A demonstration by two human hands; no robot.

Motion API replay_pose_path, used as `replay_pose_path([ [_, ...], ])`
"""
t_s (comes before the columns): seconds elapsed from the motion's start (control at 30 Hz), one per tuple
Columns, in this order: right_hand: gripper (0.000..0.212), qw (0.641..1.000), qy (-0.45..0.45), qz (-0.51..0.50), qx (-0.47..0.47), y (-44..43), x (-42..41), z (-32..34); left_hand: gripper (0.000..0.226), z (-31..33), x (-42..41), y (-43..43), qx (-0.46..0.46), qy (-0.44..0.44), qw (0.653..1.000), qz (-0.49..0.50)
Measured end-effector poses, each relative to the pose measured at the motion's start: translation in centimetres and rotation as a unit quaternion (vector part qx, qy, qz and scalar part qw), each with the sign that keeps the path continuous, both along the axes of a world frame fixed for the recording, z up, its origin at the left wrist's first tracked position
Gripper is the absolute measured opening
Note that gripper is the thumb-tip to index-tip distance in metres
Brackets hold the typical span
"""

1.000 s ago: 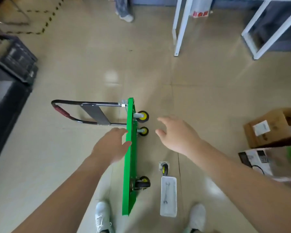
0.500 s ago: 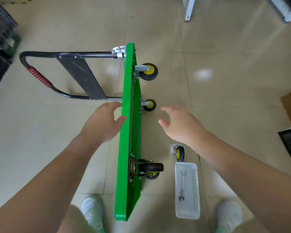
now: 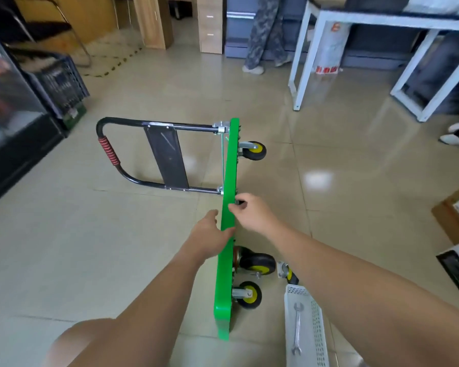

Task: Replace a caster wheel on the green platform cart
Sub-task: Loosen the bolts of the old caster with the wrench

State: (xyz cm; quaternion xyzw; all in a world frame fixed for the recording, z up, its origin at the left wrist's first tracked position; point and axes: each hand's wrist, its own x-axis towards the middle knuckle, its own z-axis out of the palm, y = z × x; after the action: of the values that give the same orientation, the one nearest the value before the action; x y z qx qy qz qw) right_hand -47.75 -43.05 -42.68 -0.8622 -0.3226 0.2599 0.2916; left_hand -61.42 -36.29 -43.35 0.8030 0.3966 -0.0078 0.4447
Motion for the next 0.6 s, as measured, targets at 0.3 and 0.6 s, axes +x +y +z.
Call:
replay_pose_path([
  [0.3,0.041,0.981,0.14,-0.105,0.078,1.2,0.1,-3.0,0.047,-2.1,-2.3,-1.1,-0.197,-0.126,0.971,0.043],
  [0.6,0.028,0.958,0.265,-0.084,0.073,-2.0,-0.7,-1.8,0.07,-1.9,-4.1,-3.0,-0.196,-0.124,0.973,0.023],
])
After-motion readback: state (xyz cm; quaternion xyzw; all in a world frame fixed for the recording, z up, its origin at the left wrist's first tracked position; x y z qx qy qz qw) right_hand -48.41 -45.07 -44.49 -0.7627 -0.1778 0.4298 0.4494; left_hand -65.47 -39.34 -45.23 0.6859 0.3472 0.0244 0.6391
